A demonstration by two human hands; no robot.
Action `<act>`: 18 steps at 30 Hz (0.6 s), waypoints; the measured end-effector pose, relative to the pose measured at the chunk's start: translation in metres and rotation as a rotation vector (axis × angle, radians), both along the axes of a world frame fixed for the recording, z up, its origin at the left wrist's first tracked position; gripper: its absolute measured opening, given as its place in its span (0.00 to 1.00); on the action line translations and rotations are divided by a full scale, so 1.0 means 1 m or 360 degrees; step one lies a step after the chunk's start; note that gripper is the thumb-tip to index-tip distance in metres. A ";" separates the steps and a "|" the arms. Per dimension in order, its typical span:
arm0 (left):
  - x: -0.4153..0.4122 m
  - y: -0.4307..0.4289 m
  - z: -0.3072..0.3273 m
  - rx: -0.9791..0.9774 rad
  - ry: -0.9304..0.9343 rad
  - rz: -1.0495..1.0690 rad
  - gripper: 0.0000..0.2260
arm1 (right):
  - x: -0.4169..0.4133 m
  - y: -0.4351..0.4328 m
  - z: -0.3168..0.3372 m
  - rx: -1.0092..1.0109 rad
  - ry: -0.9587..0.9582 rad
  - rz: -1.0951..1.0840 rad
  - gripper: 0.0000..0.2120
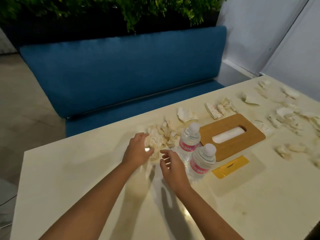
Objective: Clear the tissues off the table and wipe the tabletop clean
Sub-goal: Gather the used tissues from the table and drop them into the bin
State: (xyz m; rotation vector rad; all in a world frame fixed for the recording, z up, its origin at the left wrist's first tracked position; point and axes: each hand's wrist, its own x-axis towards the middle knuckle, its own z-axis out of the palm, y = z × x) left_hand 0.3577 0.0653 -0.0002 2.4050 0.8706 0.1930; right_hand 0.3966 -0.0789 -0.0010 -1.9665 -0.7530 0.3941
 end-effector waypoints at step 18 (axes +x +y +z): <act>0.015 0.016 -0.021 0.0132 0.0329 -0.0167 0.16 | 0.015 0.022 0.001 0.0023 0.0014 0.0087 0.13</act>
